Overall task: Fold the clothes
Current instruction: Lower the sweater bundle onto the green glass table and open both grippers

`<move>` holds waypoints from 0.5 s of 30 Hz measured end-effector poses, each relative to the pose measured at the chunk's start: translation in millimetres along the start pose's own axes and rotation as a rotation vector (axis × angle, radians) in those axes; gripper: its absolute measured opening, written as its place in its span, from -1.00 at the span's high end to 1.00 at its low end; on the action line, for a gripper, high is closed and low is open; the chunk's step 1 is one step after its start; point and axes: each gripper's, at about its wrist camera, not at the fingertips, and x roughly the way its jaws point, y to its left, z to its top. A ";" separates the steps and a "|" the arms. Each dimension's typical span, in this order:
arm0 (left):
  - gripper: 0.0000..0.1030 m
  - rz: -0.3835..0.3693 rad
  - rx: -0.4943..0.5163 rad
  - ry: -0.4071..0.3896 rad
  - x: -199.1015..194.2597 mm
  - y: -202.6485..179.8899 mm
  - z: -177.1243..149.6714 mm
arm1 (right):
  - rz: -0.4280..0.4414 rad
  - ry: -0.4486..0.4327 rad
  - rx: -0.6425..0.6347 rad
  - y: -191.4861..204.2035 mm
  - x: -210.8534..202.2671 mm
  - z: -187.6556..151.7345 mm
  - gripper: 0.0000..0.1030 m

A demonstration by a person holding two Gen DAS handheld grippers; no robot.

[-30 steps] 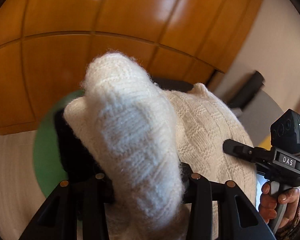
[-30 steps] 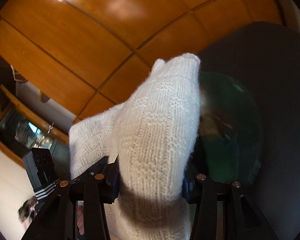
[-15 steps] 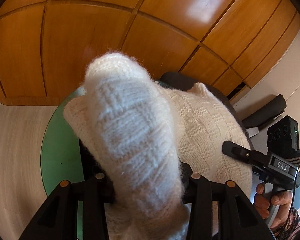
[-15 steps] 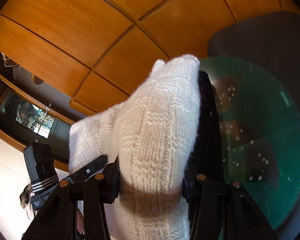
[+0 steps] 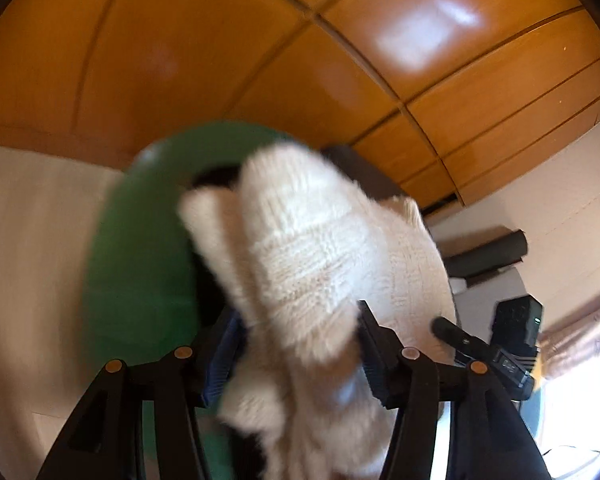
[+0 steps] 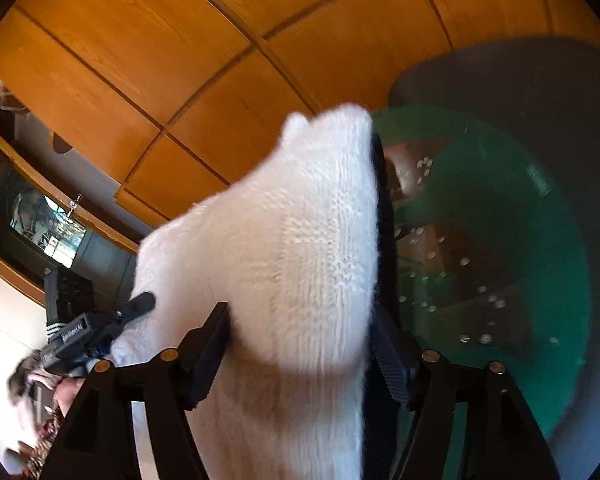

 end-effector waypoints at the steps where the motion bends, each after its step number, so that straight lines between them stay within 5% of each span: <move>1: -0.07 0.034 0.020 -0.035 2.8 -10.2 7.6 | -0.024 -0.034 -0.027 0.9 -13.9 -2.4 -0.34; 5: -0.01 0.179 0.200 -0.246 -31.7 -61.7 -4.0 | -0.095 -0.183 -0.154 27.8 -42.0 4.1 -0.18; 10: 0.00 0.222 0.471 -0.176 17.7 -143.5 -17.3 | -0.222 -0.120 -0.403 78.3 -10.3 26.9 0.10; 12: 0.16 0.264 0.574 -0.121 48.0 -163.9 -23.4 | -0.270 -0.077 -0.462 82.0 3.5 29.2 0.12; 15: 0.36 0.331 0.588 -0.081 59.9 -141.6 -30.0 | -0.335 -0.020 -0.464 79.5 36.9 34.4 0.12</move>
